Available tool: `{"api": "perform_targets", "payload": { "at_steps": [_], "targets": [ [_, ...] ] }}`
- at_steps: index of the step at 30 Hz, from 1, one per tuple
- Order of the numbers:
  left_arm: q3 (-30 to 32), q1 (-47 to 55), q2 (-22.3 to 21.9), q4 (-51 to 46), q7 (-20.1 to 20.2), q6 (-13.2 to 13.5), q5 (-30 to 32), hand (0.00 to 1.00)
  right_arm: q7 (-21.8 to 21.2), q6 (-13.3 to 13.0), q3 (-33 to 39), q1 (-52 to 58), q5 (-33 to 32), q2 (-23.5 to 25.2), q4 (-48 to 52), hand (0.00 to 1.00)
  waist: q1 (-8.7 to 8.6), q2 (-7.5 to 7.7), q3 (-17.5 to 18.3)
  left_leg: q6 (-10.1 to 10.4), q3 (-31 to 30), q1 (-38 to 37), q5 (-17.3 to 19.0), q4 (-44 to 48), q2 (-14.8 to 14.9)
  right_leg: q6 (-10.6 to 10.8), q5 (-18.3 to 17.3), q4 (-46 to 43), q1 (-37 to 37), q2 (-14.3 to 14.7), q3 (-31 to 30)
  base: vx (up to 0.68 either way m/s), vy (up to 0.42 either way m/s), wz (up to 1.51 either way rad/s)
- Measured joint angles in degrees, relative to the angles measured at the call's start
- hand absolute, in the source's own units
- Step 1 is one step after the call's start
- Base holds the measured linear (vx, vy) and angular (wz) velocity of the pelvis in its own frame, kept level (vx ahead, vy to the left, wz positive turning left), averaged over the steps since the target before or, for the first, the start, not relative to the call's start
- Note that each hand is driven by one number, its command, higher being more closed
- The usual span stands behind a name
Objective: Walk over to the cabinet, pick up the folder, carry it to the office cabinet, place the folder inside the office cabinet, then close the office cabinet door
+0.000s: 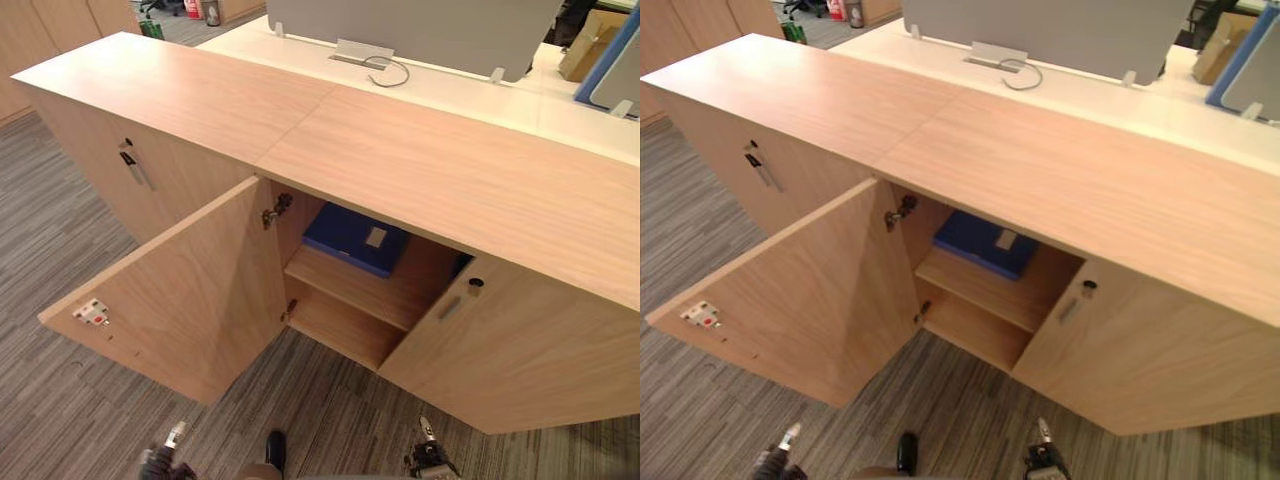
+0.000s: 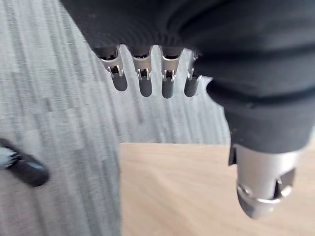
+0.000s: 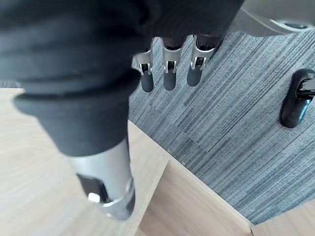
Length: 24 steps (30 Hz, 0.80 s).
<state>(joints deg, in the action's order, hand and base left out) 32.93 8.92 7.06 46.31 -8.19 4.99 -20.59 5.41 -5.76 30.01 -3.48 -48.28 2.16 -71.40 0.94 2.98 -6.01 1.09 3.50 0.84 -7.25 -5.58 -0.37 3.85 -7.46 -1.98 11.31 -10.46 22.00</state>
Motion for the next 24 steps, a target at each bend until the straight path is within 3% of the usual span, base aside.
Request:
{"api": "perform_targets", "payload": {
  "at_steps": [2,8,14,18,22,23,24],
  "targets": [
    [4.6,-2.1,4.0,-0.8,-0.9,-0.2,1.2,0.0,-0.4,0.3,0.5,1.7,0.3,0.1,1.2,0.0,-0.04,0.16,0.2,0.2,0.6,-0.1,0.3,0.0,0.2,-0.7,-0.2,0.8,0.1,0.2,-0.4,0.01,-0.008,-0.12],
    [6.5,-5.0,14.6,-3.0,-0.8,-0.8,7.2,0.0,-1.6,2.0,2.6,3.4,4.7,0.1,1.9,0.0,0.29,0.7,0.5,0.9,2.1,-2.1,2.0,0.0,0.2,-1.4,0.0,1.5,1.6,0.1,-2.1,0.07,0.005,-0.13],
    [6.0,-8.7,19.9,1.8,-0.1,-2.4,12.0,0.0,-3.0,3.0,5.0,3.6,5.2,0.1,1.9,0.0,0.9,0.89,0.9,1.6,2.9,-3.2,3.0,0.3,0.9,-1.5,0.1,0.1,1.5,0.4,-2.8,0.07,0.016,-0.07],
    [3.3,-10.0,21.7,2.6,0.8,-2.9,12.1,0.0,-3.7,3.5,7.0,3.8,6.7,0.2,1.9,0.0,1.29,0.8,1.5,1.6,3.3,-4.7,3.0,0.4,1.9,-1.5,0.2,-3.2,1.3,0.9,-3.6,0.07,-0.005,0.03],
    [1.0,-10.1,22.5,2.6,2.4,-3.0,11.2,0.0,-4.1,3.5,8.3,4.5,6.7,-0.1,1.9,0.0,1.73,-0.64,3.3,1.6,3.3,-5.0,3.0,0.5,4.6,-2.5,1.0,-8.7,-1.1,2.7,-4.1,0.06,-0.061,-0.01],
    [-0.2,-10.2,22.5,2.6,3.0,-3.0,10.8,0.0,-4.2,3.6,9.2,4.4,6.7,-0.5,2.0,0.0,1.69,-1.84,3.4,1.6,3.1,-5.1,3.0,0.7,6.8,-2.4,0.0,-13.7,-4.3,3.4,-5.1,0.02,-0.13,-0.03],
    [-0.2,-10.3,22.4,2.7,2.7,-3.4,10.2,0.0,-4.4,3.6,9.3,4.6,6.7,-1.1,2.0,0.0,1.51,-2.68,3.8,1.7,2.7,-5.0,3.0,0.7,8.0,-1.1,-3.1,-9.6,-4.4,5.0,-5.4,-0.07,-0.126,-0.1]
  ]
}}
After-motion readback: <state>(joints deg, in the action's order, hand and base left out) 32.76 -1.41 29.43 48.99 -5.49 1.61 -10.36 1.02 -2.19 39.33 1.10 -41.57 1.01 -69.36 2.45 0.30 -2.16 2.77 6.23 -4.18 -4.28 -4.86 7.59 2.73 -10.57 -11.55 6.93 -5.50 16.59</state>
